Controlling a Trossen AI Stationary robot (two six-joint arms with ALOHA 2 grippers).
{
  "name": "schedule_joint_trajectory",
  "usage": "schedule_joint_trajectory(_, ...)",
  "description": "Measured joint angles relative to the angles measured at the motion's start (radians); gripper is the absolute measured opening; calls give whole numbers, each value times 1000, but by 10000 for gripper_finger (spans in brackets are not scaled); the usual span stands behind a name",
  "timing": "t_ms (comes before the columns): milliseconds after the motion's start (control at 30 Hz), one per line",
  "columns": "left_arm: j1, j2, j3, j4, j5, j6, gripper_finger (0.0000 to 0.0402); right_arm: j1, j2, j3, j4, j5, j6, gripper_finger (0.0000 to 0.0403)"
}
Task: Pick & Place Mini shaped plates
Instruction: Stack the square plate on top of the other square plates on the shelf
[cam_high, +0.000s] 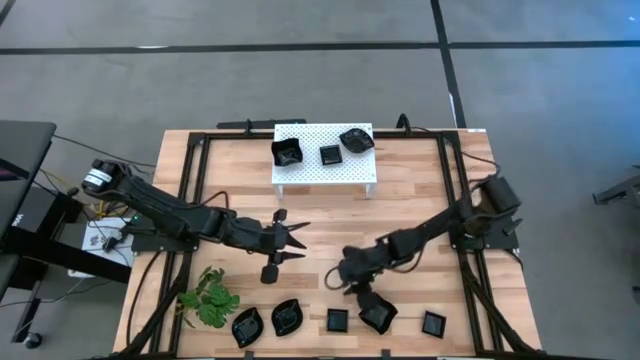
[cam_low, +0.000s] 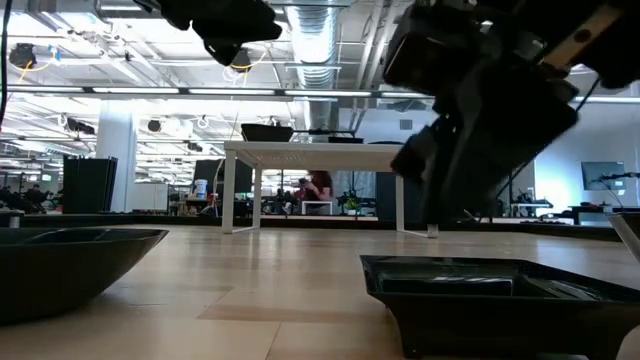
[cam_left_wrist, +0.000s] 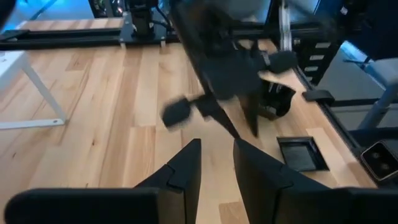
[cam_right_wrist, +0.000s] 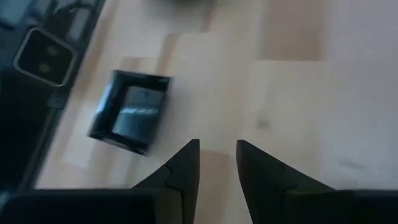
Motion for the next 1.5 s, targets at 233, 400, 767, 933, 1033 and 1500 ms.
schedule_joint_trajectory(233,-2,-4,0,5,1,-2,95,11,126,126,-14,-102,53,101)
schedule_joint_trajectory(400,-2,-4,0,8,1,-3,95,12,194,181,-22,-138,119,101)
schedule_joint_trajectory(767,-2,-4,-1,12,1,-2,95,23,218,201,-24,-164,121,93)
schedule_joint_trajectory(933,-2,-4,-1,14,1,-2,95,22,218,201,-28,-173,121,81)
schedule_joint_trajectory(1033,-2,-4,-1,15,1,-2,95,25,218,200,-30,-174,121,75)
schedule_joint_trajectory(1500,-1,-4,-1,15,2,-1,95,10,215,201,-26,-180,110,14)
